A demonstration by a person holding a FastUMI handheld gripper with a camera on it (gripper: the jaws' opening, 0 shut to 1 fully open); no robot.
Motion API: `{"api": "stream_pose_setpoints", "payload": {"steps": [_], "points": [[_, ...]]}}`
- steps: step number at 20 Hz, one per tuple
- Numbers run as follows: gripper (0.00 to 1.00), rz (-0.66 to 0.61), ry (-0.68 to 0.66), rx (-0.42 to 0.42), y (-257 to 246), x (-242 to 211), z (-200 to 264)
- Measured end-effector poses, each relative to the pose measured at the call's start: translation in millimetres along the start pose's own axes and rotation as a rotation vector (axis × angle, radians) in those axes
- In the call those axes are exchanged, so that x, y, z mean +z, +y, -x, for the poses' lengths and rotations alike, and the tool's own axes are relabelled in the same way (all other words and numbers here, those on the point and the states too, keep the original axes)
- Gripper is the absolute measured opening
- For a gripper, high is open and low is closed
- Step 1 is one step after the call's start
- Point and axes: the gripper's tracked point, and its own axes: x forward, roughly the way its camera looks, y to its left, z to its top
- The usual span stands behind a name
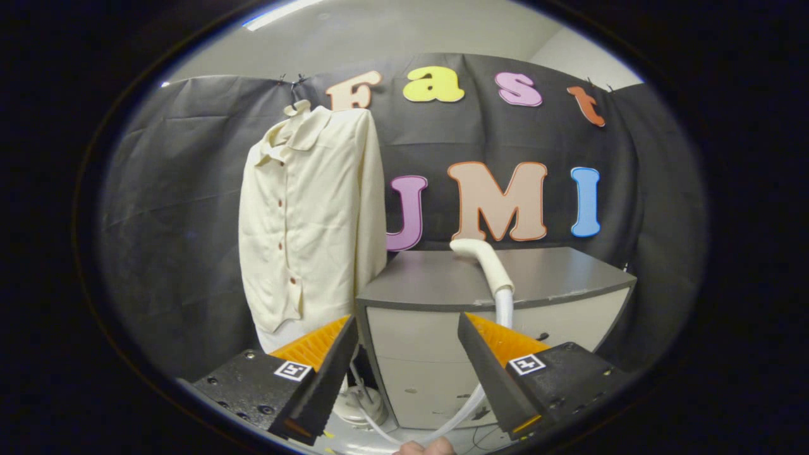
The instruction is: Iron the clothes twice with a garment steamer, once on the left side and once on the right side.
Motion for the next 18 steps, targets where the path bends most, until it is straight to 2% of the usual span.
{"api": "stream_pose_setpoints", "payload": {"steps": [9, 18], "points": [[0.98, 0.001, 0.038, -0.067, -71, -3, -65], [0.98, -0.006, 0.077, -0.127, -114, 2, -131]]}}
